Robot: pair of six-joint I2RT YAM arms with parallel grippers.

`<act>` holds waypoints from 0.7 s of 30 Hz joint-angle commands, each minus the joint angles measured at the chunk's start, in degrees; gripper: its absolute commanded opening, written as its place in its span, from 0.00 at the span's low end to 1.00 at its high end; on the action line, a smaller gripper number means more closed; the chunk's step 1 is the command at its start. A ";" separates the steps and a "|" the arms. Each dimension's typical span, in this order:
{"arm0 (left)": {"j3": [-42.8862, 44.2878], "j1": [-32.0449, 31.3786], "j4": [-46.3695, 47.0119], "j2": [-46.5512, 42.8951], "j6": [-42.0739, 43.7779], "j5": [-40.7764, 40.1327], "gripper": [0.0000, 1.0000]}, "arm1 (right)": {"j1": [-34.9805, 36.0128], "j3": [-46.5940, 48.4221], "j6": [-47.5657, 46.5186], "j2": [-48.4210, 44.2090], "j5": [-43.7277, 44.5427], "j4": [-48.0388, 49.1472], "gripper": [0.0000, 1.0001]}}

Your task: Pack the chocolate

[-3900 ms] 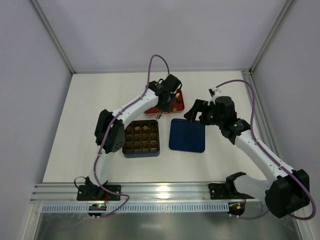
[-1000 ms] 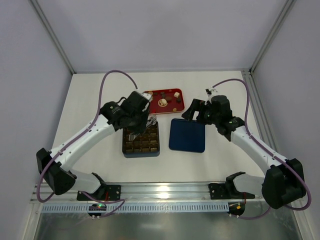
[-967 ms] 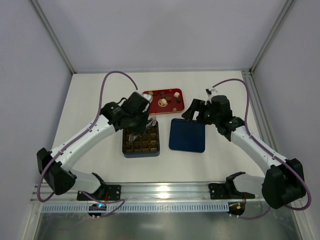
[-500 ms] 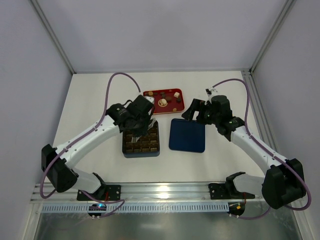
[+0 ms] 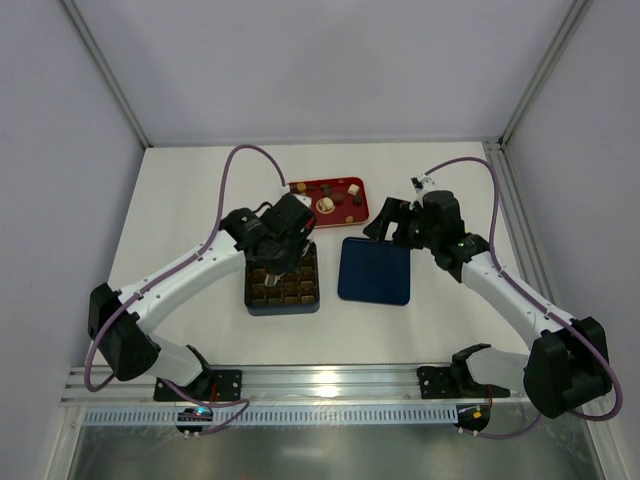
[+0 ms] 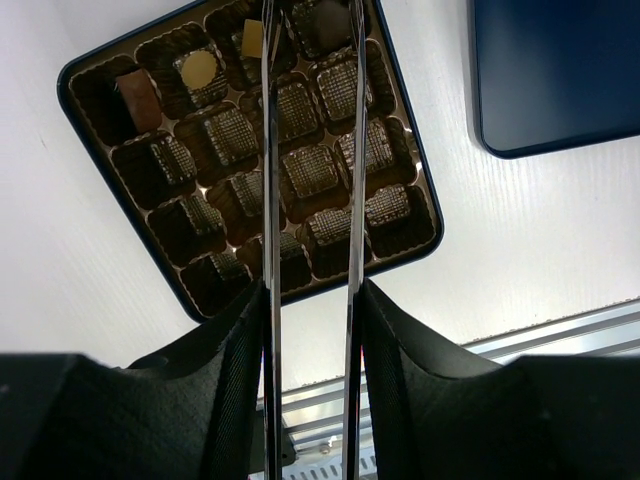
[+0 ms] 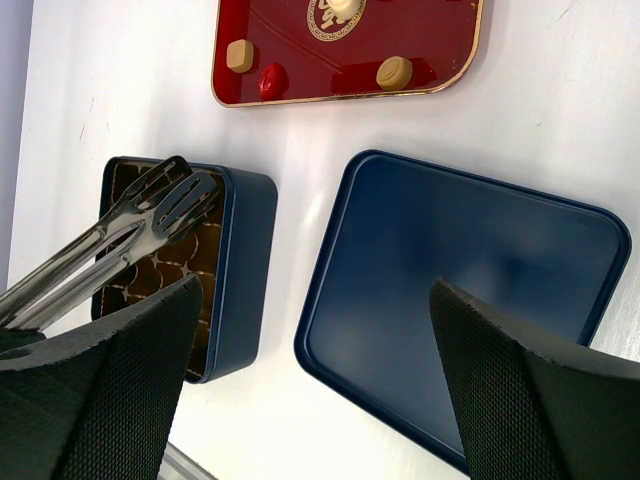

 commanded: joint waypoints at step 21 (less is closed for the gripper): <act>22.69 1.51 1.41 11.60 3.59 -4.46 0.44 | 0.14 0.74 -0.23 -0.44 -0.34 1.61 0.95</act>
